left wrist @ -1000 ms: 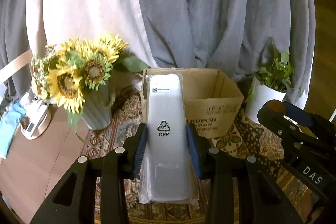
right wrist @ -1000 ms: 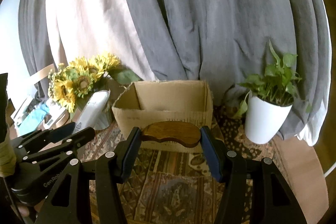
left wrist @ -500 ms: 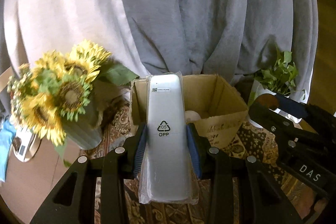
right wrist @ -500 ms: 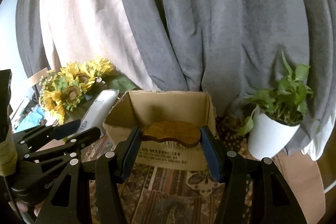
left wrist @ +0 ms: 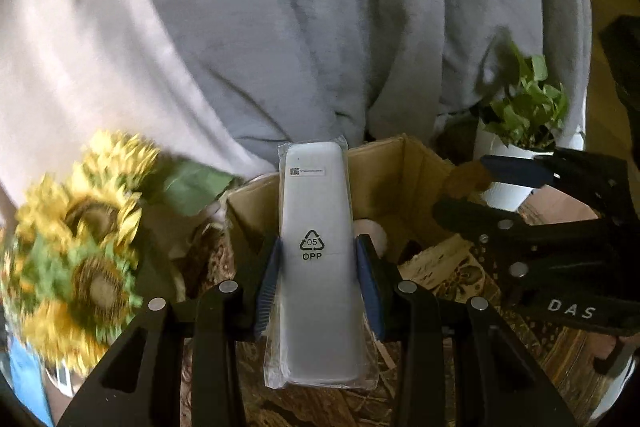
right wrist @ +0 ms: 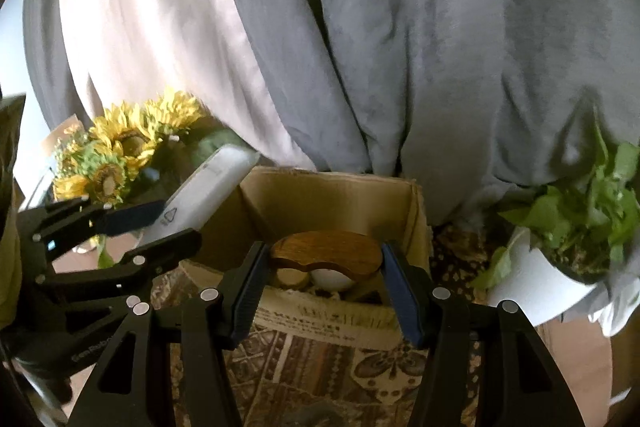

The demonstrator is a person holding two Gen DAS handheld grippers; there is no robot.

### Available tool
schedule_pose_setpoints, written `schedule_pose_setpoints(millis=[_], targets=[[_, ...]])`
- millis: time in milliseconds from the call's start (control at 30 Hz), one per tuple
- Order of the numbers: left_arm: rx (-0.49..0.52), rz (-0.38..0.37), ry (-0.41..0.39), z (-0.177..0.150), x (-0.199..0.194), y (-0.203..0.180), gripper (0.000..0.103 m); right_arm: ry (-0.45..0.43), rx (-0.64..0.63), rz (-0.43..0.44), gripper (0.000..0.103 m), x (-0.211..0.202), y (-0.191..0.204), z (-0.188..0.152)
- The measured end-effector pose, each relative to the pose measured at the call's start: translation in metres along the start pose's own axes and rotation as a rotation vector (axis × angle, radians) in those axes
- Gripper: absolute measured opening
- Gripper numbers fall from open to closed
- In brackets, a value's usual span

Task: Organize rigid objects
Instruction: 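Lift both held items and carry them over the cardboard box, then lower both items into the box and open both grippers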

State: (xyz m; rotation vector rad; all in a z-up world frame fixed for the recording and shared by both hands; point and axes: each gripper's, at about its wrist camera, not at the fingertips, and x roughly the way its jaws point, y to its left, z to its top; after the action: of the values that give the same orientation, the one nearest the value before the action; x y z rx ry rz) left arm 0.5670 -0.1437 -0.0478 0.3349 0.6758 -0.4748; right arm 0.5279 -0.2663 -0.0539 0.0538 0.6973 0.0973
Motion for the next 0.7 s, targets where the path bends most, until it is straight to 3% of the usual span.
schedule_pose_setpoints(millis=[267,433,700], targets=[[0.112,-0.067,0.073,0.029,0.031,0.004,0.038,0.121,-0.039,0.026,0.058,0.034,-0.009,0.024],[0.249,-0.103,0.124,0.046,0.049,-0.001,0.038,0.202,-0.078,0.041,0.058,0.054,-0.013,0.037],[0.339,-0.176,0.221,0.06,0.077,-0.004,0.038,0.294,-0.115,0.065,0.058,0.076,-0.017,0.045]])
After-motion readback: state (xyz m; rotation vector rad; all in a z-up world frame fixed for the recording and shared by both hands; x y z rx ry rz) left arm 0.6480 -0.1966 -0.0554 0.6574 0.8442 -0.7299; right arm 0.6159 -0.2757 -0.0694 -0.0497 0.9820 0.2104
